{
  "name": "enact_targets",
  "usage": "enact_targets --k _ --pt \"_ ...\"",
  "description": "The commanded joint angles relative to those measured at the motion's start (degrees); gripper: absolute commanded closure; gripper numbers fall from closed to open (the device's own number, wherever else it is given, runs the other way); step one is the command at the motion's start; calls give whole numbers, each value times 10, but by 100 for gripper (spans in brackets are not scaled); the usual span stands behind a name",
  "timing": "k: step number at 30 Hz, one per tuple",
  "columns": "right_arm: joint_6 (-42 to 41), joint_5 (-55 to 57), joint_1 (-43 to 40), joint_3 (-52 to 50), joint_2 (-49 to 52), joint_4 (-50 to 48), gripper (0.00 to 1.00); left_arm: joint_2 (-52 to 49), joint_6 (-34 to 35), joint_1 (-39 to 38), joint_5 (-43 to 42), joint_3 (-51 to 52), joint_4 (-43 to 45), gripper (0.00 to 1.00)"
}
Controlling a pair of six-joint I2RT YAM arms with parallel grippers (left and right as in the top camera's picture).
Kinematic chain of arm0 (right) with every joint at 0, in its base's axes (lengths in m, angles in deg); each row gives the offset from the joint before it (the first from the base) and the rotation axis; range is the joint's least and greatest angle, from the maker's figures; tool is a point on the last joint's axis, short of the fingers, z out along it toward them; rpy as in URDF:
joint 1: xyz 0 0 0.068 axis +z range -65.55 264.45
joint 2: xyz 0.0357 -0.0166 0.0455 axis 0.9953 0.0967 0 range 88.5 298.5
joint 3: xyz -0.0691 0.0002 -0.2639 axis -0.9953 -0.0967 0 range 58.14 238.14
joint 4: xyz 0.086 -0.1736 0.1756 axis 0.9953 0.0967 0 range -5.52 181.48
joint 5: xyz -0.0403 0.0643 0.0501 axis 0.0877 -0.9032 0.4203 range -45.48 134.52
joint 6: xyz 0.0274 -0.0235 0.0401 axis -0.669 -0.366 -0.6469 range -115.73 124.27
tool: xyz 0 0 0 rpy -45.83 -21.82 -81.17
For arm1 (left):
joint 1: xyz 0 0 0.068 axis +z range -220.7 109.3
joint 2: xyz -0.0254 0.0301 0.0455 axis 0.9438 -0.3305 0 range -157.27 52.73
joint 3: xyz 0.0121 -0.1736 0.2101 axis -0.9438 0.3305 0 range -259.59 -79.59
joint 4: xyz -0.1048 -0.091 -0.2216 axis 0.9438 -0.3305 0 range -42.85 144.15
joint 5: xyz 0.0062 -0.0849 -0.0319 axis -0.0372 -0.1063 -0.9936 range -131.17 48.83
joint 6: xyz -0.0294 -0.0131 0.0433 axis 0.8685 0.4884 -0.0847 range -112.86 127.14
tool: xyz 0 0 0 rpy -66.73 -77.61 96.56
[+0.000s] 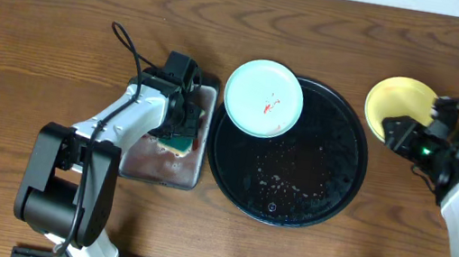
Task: Clean dirty plates on tray and stack at the side
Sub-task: 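Place the yellow plate onto the cleaned pale green plate, right gripper, then grasp the last pale green plate rim and pull it to tray center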
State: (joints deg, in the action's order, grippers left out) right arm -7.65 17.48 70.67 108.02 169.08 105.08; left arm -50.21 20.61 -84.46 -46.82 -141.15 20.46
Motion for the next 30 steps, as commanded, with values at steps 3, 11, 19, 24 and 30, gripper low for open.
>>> enact_targets --k 3,11,19,24,30 --pt "140 135 119 142 18 112 37 -2 -1 1 3 2 -3 43" --pt "152 127 217 194 109 63 39 -2 -1 1 3 2 -2 43" --pt "152 126 265 194 216 -24 45 -2 -1 1 3 2 -2 43" --pt "114 126 272 194 272 -68 46 -2 -1 1 3 2 -4 43" --pt "71 126 278 194 322 -98 49 -2 -1 1 3 2 -4 43"
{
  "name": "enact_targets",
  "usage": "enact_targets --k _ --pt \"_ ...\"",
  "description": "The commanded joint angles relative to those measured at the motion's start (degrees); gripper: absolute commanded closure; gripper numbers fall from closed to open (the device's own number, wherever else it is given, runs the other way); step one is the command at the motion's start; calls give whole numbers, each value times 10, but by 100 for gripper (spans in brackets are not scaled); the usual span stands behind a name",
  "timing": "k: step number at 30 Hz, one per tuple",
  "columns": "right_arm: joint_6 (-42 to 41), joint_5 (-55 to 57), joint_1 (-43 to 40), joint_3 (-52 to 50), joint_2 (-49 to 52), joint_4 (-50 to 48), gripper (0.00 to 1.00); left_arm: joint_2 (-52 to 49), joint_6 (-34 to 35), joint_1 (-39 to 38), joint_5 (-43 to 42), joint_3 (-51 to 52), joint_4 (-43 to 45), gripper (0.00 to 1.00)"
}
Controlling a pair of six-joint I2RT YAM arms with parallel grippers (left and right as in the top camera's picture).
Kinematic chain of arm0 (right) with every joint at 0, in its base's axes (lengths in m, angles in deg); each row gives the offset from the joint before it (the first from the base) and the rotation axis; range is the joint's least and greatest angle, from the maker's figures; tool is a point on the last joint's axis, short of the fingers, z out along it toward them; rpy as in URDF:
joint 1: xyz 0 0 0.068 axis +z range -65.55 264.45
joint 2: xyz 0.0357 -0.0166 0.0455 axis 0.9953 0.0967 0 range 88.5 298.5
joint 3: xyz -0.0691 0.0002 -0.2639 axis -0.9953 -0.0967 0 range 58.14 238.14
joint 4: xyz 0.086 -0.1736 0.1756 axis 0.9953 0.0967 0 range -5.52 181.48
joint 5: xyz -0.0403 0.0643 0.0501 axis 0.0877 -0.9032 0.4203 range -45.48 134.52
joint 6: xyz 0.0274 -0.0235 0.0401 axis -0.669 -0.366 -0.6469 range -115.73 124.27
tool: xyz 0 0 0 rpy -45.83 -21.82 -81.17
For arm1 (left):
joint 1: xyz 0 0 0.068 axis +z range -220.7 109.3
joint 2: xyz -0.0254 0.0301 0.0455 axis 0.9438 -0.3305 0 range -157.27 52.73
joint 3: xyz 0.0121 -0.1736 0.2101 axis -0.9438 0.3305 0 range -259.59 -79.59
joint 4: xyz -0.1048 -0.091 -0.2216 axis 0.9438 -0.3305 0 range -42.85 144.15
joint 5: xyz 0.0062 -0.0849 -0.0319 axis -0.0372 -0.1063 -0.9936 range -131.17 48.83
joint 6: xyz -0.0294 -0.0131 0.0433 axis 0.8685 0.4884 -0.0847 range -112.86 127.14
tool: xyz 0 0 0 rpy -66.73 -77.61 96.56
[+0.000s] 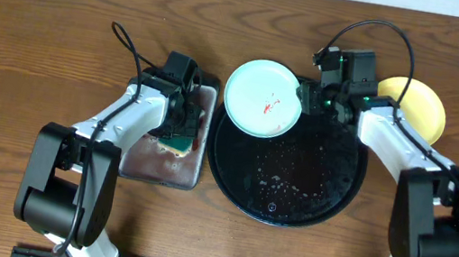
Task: Clean dirty plates on tray and stack at the side
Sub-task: 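Grasp the last pale green plate rim and pull it to tray center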
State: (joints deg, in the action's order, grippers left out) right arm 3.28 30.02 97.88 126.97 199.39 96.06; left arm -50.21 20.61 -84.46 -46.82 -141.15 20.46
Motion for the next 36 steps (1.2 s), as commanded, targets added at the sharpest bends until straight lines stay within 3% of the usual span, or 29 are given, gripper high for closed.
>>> enact_targets --k 1,6,13,19,24,27,30,33,36 --pt "-46 1 6 5 24 -10 51 -2 -1 1 3 2 -4 43" --pt "-52 -6 11 5 44 -16 62 -2 -1 1 3 2 -3 43" --pt "-52 -8 20 4 46 -9 99 -2 -1 1 3 2 -3 43" --pt "-50 -7 7 4 10 81 99 -2 -1 1 3 2 -5 43" --pt "-58 -3 -18 4 -71 224 99 -2 -1 1 3 2 -5 43" --pt "-95 -8 -22 4 -101 314 94 -2 -1 1 3 2 -5 43" --pt "-94 -4 -17 4 -109 378 62 -2 -1 1 3 2 -5 43" --pt "-76 -3 -18 4 -109 379 42 -2 -1 1 3 2 -5 43" --pt "-37 8 -18 4 -109 326 44 -2 -1 1 3 2 -5 43"
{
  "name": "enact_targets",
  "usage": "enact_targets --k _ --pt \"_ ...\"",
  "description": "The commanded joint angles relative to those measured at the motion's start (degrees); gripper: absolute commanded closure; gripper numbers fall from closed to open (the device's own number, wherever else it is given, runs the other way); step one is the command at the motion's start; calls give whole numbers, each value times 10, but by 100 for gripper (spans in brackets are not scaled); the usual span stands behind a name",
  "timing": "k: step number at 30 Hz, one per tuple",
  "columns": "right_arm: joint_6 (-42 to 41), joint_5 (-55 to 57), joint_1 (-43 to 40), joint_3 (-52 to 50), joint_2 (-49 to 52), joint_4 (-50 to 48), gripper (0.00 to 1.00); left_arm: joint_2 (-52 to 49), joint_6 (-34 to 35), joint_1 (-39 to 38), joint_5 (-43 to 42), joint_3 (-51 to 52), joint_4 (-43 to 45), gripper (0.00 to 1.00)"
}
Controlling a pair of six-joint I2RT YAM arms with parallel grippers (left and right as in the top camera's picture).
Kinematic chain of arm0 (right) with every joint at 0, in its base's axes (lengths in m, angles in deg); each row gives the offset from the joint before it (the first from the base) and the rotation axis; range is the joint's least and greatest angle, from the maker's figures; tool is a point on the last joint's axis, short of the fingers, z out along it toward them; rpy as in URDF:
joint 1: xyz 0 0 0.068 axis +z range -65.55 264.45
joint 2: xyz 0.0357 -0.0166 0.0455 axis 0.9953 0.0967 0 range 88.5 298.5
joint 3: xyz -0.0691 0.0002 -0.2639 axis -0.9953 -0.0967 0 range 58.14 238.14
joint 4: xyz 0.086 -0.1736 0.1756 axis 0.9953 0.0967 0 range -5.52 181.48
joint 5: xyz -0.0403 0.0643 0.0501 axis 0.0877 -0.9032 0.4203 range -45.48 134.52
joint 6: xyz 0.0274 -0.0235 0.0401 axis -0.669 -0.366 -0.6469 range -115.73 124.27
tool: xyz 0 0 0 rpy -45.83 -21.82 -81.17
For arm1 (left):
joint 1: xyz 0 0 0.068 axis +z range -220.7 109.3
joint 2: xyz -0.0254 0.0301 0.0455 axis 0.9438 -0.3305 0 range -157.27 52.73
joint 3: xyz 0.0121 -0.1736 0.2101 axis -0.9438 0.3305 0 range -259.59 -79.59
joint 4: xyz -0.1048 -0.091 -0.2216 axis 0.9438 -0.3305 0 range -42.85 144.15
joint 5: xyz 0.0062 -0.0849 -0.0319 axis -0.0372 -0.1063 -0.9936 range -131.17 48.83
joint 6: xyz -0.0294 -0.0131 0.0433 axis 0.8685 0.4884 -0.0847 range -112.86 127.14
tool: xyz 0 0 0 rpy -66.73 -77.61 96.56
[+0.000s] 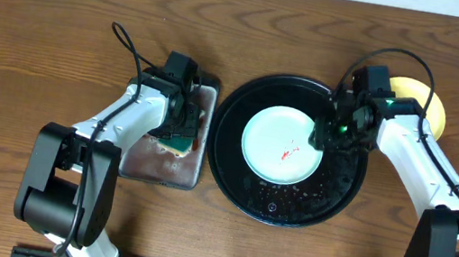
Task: Clean dirty plates on tray and stack at the side
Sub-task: 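Grasp the last pale green plate rim and pull it to tray center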
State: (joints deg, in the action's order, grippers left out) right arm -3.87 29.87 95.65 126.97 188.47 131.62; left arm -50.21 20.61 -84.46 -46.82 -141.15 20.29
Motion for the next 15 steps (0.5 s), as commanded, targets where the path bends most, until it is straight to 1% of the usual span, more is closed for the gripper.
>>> enact_targets --k 1,3,5,6,8,11,15 --pt "52 10 4 4 1 -56 49 -2 -1 1 3 2 -3 43" --pt "100 9 6 4 2 -121 59 -2 -1 1 3 2 -4 43" --pt "158 9 12 4 5 -175 61 -2 -1 1 3 2 -4 43" --pt "189 9 17 4 8 -194 60 -2 -1 1 3 2 -4 43" --pt "249 9 30 4 17 -213 52 -2 -1 1 3 2 -4 43" --pt "309 9 50 4 39 -212 47 -2 -1 1 3 2 -6 43" --pt "324 9 63 4 73 -210 45 -2 -1 1 3 2 -6 43"
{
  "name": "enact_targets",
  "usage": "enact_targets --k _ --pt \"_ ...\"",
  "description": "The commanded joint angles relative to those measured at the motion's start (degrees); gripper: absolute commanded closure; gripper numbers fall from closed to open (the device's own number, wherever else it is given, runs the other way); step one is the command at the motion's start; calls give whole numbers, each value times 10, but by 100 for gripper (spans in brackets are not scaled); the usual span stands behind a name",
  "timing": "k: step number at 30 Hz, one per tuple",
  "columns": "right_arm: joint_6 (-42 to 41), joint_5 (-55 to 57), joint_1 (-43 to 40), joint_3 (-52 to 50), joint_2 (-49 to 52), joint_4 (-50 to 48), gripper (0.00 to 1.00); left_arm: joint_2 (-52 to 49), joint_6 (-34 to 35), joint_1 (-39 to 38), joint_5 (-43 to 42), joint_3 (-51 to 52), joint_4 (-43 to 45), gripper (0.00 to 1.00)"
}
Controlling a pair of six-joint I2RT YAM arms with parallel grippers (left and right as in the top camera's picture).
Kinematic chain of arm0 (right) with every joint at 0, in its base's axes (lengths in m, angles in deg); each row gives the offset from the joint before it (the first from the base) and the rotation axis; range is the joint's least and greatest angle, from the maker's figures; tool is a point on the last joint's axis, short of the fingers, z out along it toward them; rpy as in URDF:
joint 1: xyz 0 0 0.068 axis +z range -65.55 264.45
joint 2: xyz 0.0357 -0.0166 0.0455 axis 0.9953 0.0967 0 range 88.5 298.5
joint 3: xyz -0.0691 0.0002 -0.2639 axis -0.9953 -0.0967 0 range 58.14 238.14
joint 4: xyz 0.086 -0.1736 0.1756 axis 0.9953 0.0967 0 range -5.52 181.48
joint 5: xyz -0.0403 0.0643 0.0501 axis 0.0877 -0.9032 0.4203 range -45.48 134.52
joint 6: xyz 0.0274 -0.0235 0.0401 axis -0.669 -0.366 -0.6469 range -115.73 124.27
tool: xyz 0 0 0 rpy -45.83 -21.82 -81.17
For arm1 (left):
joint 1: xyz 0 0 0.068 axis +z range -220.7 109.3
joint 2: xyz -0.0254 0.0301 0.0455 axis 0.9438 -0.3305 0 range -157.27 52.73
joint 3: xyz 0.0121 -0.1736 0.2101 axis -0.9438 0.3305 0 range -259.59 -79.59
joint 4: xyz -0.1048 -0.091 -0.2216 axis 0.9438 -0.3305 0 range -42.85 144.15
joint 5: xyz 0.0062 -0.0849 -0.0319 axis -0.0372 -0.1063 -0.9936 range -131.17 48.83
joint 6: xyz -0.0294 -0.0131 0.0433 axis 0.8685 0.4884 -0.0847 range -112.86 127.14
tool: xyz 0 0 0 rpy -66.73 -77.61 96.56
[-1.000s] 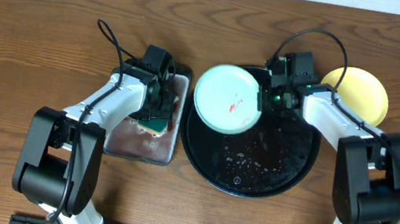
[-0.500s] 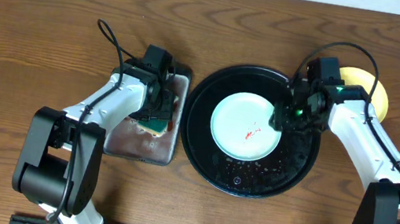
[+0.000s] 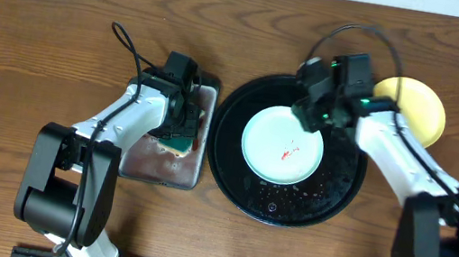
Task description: Clean dirty plates on tray and stack at the side
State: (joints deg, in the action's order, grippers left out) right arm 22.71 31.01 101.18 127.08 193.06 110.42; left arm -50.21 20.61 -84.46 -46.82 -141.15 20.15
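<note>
A pale plate (image 3: 274,149) with a red smear lies in the middle of the round black tray (image 3: 240,180). My right gripper (image 3: 306,113) hovers at the plate's far right rim, apart from it and seemingly open. A yellow plate (image 3: 420,107) lies on the table to the right of the tray. Left of the tray, my left gripper (image 3: 179,136) is down on a green and yellow sponge (image 3: 174,147) and shut on it. The sponge rests on a small brown pan (image 3: 160,168).
Crumbs and droplets speckle the tray's near half (image 3: 279,191). Cables loop above both arms. The wooden table (image 3: 32,44) stretches out to the left and along the front edge.
My right gripper has left the pale plate's right edge and now stands at its far right rim. The plate stays in the middle of the tray. The left arm has not moved.
My right gripper was at the yellow plate, right of the tray, while the smeared plate sat on the tray's far left rim. Then it was at that plate's right edge. Then the plate lay mid-tray with the gripper on it; now it is let go.
</note>
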Motion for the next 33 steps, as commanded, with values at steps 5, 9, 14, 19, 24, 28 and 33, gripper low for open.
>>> enact_targets --k 5,9,14,19,24,28,33 --pt "53 21 10 3 77 -22 52 -2 -1 1 3 2 -5 43" --pt "47 32 10 3 93 -26 59 -2 -1 1 3 2 -5 43" --pt "13 58 10 3 93 -19 99 -2 -1 1 3 2 -5 43" --pt "-76 110 -2 3 87 3 99 -2 -1 1 3 2 -6 43" --pt "-192 118 -31 3 69 71 99 -2 -1 1 3 2 -7 43" --pt "-275 118 -53 3 66 166 99 -2 -1 1 3 2 -7 43" --pt "-316 113 -70 3 66 226 99 -2 -1 1 3 2 -7 43"
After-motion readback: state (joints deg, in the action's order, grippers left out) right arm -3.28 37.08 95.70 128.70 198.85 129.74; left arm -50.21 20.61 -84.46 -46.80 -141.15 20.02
